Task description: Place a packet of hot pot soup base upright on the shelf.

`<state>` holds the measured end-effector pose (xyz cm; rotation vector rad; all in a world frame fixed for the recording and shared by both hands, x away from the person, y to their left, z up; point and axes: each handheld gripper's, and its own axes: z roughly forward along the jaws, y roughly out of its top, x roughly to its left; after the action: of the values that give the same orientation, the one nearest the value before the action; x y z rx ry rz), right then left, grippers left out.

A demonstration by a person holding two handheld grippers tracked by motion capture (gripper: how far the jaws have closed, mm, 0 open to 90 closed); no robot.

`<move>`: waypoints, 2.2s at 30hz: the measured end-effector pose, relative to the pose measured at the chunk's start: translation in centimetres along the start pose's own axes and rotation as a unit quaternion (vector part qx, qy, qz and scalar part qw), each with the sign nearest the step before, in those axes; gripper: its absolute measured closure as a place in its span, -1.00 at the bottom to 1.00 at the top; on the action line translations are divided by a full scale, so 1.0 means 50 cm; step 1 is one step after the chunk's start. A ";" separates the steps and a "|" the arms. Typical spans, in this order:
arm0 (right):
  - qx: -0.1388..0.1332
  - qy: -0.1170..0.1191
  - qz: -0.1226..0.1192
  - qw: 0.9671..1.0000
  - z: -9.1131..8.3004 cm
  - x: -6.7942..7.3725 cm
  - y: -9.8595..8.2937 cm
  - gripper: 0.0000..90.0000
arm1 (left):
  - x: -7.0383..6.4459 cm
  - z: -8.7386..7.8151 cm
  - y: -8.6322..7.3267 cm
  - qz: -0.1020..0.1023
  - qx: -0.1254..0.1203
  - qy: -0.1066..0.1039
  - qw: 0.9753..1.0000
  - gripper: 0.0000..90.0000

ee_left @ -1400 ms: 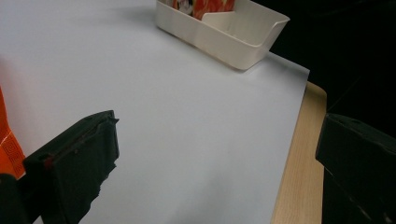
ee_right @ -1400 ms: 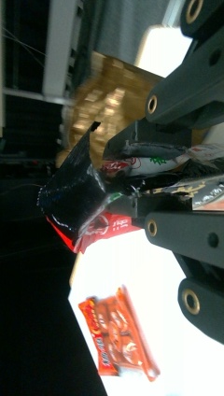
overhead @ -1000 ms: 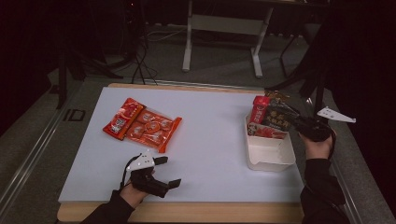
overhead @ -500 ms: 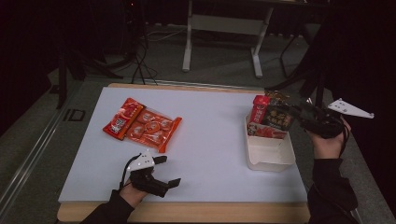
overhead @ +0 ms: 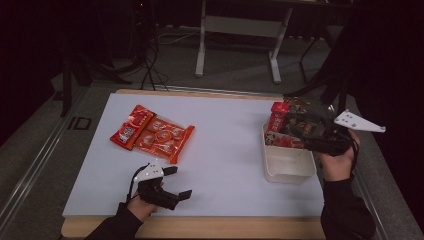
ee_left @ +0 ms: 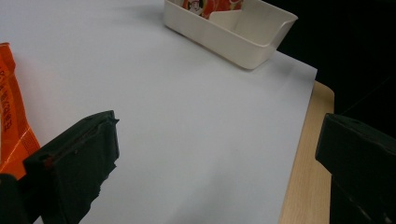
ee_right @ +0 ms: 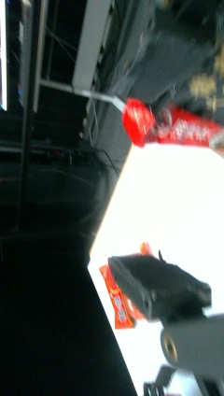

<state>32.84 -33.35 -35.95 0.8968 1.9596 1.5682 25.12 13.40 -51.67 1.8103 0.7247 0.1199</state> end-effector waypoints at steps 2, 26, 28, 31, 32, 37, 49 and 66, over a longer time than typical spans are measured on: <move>0.001 0.003 -0.004 1.000 0.007 0.017 -0.010 -0.73 | 0.001 -0.002 0.004 -0.003 0.006 -0.002 1.000 -1.00; 0.027 0.099 -0.015 0.995 -0.022 0.167 -0.091 -0.68 | 0.054 -0.033 0.079 0.013 0.018 0.080 0.997 0.03; 0.029 0.103 -0.013 0.994 -0.023 0.173 -0.099 -0.68 | 0.067 -0.032 0.089 0.007 0.023 0.093 0.995 0.32; 0.036 0.109 -0.011 0.993 -0.024 0.179 -0.110 -0.68 | 0.089 -0.028 0.104 0.007 0.033 0.119 0.992 0.64; 0.037 0.109 -0.012 0.993 -0.024 0.180 -0.113 -0.68 | 0.095 -0.027 0.109 0.008 0.034 0.130 0.991 0.73; 0.034 0.119 -0.002 0.992 -0.027 0.180 -0.119 -0.68 | 0.129 -0.010 0.128 -0.006 0.039 0.148 0.988 0.98; 0.042 0.128 -0.008 0.991 -0.021 0.188 -0.128 -0.67 | 0.204 0.043 0.150 -0.013 0.077 0.177 0.981 1.00; 0.052 0.148 -0.013 0.988 -0.007 0.195 -0.138 -0.67 | 0.307 0.137 0.162 -0.029 0.126 0.216 0.968 1.00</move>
<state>24.68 -27.31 -42.20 0.7053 2.2669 1.6755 43.72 14.36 -51.07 2.0269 1.1401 0.4088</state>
